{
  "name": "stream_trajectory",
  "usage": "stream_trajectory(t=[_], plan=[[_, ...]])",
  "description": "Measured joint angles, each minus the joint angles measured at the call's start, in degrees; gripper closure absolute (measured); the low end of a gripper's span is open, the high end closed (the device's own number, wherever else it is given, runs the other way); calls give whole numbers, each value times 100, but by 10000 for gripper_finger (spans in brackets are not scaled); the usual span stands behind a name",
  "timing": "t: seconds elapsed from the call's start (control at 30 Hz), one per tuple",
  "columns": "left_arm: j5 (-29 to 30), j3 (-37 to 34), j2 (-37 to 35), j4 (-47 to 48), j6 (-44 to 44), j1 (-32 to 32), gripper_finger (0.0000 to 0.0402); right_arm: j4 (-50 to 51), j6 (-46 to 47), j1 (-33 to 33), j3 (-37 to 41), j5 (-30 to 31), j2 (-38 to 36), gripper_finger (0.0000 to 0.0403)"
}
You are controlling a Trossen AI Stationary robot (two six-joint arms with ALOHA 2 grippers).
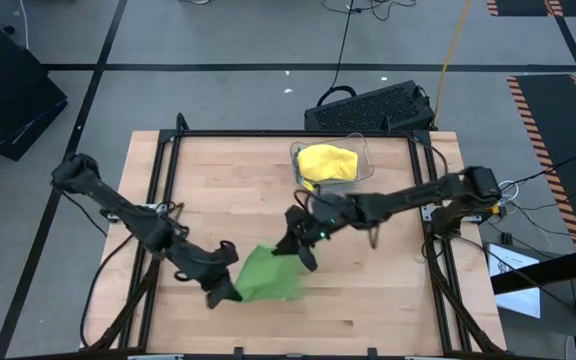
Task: Fold microfiber towels
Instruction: Fold the green towel
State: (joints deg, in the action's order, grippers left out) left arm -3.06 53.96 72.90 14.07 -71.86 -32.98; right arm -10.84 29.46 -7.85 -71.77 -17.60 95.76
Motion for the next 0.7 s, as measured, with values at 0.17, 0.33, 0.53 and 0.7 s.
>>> stream_trajectory(t=[0.17, 0.33, 0.53, 0.7], plan=[[-780, 821, -82, 194, 1082, -111, 400, -596, 1975, -889, -13, 1255, -251, 401], [-582, 1172, -79, 1433, 2289, -81, 399, -692, 2728, -1362, -3, 3280, -43, 401], [250, 637, -74, 3222, 3476, 416, 398, 252, 3034, -1161, -6, 4310, 243, 401], [941, -216, -69, 3044, 4048, 1104, 391, 893, 2382, -747, 2, 4769, 516, 401]])
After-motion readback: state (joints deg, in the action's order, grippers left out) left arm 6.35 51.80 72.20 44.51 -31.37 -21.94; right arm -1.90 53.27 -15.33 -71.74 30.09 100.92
